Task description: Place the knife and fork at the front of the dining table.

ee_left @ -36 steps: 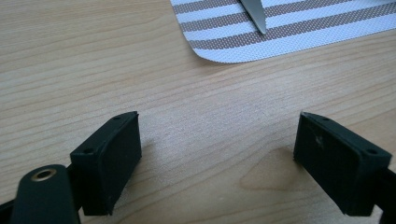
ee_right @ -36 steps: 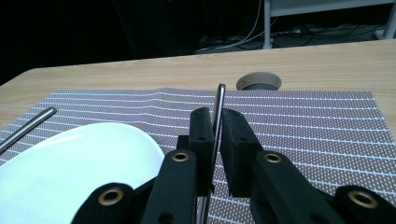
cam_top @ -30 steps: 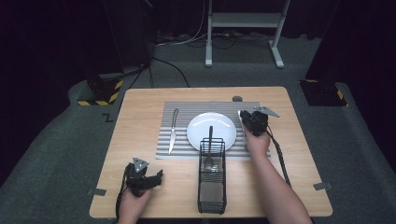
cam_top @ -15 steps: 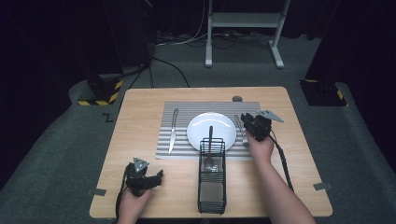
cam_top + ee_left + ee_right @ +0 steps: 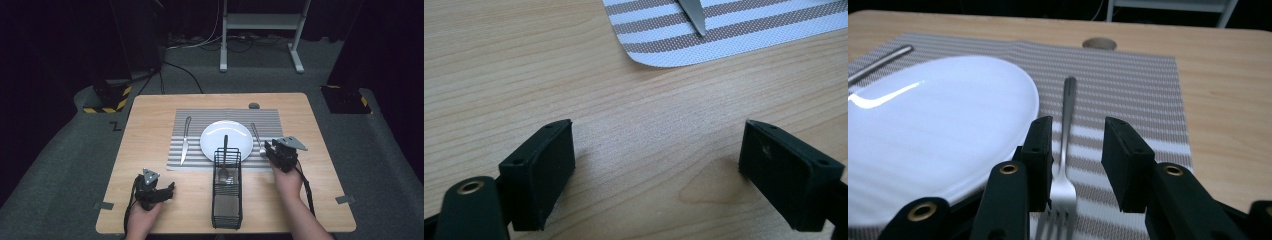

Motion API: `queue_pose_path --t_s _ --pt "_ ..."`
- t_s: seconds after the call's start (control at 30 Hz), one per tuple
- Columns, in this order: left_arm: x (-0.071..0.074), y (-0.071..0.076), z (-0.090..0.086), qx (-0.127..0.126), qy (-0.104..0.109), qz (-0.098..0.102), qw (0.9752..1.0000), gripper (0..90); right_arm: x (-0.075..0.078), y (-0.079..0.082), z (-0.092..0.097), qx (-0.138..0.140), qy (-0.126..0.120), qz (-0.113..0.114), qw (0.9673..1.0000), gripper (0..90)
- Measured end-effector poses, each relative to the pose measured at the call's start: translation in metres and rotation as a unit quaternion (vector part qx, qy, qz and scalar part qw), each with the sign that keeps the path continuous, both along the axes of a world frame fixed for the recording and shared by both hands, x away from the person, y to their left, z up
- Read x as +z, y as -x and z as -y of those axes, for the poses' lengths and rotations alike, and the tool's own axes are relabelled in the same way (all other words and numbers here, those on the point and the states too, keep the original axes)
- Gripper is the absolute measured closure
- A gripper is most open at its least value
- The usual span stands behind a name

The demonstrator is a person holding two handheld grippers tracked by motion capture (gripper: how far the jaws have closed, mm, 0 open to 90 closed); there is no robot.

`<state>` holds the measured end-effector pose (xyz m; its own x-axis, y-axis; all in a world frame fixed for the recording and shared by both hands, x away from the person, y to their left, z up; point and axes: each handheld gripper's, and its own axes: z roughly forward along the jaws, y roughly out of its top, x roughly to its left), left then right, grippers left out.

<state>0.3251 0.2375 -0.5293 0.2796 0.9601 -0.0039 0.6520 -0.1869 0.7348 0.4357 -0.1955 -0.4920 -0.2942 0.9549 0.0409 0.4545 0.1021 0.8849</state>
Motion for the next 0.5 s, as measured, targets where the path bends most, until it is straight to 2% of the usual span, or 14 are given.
queue_pose_path --t_s 0.2,0.27,0.33,0.37,0.43,0.47,0.5 --pt "0.000 0.000 0.000 0.001 -0.001 0.000 1.0000 14.6 -0.005 0.009 0.006 -0.011 0.016 -0.020 0.9996 61.9" --pt "0.000 0.000 0.000 0.001 0.000 0.000 1.0000 14.6 -0.006 0.007 0.011 -0.025 0.026 -0.029 0.9989 60.9" --pt "0.000 0.000 0.000 0.001 -0.001 0.000 1.0000 14.6 -0.008 0.003 0.017 -0.036 0.024 -0.040 0.9983 61.5" --pt "0.000 0.000 0.000 0.001 0.000 0.000 1.0000 14.5 -0.011 -0.001 0.021 -0.035 0.020 -0.052 0.9978 61.0" --pt "0.000 0.000 0.000 0.001 0.002 -0.001 1.0000 14.4 -0.013 -0.003 0.021 -0.034 0.024 -0.058 0.9975 60.7" --pt "0.000 0.000 0.000 -0.001 0.003 -0.001 1.0000 14.3 -0.017 -0.006 0.019 -0.030 0.036 -0.068 0.9966 60.7" --pt "0.000 0.000 0.000 -0.001 0.003 -0.001 1.0000 14.2 -0.017 -0.006 0.019 -0.030 0.036 -0.068 0.9966 60.7"
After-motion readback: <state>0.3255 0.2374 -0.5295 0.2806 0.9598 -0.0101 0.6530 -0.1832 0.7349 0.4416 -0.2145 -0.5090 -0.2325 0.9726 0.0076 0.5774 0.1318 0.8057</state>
